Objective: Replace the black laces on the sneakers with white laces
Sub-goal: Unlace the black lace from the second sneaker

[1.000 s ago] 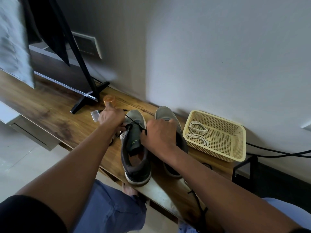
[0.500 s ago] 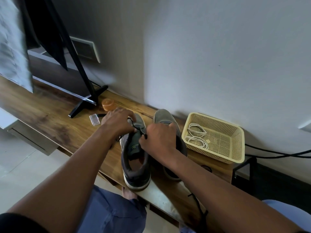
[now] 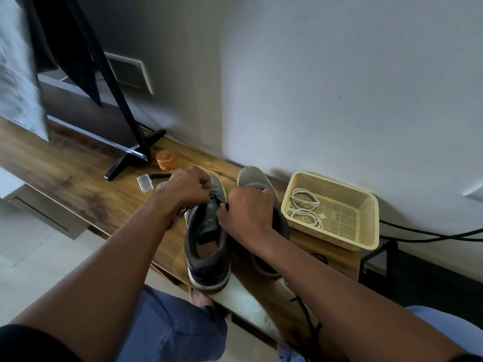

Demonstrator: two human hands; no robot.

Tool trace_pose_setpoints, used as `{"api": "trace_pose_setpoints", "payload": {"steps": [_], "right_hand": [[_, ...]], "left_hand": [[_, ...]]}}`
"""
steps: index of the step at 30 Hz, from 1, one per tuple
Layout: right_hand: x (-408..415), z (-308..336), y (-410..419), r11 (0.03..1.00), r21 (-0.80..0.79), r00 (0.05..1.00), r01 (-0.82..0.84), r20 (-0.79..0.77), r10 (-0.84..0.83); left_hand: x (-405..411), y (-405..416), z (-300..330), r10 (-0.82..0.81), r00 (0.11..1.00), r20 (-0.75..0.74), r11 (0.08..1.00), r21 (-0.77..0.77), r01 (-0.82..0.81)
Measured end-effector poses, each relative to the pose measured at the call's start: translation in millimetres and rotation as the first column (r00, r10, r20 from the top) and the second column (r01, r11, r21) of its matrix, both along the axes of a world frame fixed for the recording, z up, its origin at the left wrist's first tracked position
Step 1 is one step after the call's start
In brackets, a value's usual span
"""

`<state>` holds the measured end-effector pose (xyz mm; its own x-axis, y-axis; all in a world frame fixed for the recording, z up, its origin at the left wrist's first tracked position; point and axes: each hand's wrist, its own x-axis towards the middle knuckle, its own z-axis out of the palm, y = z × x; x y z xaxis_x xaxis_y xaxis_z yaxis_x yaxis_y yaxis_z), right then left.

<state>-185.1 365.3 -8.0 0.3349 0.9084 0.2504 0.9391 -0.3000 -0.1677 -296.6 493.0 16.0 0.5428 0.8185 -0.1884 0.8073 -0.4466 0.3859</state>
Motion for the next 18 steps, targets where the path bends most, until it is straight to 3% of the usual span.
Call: {"api": "trace_pose_setpoints", "payload": {"steps": [6,14,16,18], "right_hand": [[3,0,-1,1.000,-0.012,1.000,0.009,0.009,-0.009],[1,-1,1,0.997,0.038,0.998,-0.062,0.002,0.062],[-3,-1,5,0.995,0.031,0.995,-0.095,-0.027,0.096],[-6,0,9,0.994,0.020,0.993,-0.106,-0.042,0.107]], "left_hand": [[-7,5,5,0.098,0.994,0.044,0.989,-0.111,-0.093],[-33,2,9,0.383,0.920,-0.079,0.920,0.124,-0.372],[-35,0,9,0.361,0.932,-0.036,0.932,0.045,-0.360],[-31,-6,7,0.319,0.948,0.010,0.939,-0.141,-0.314]]}}
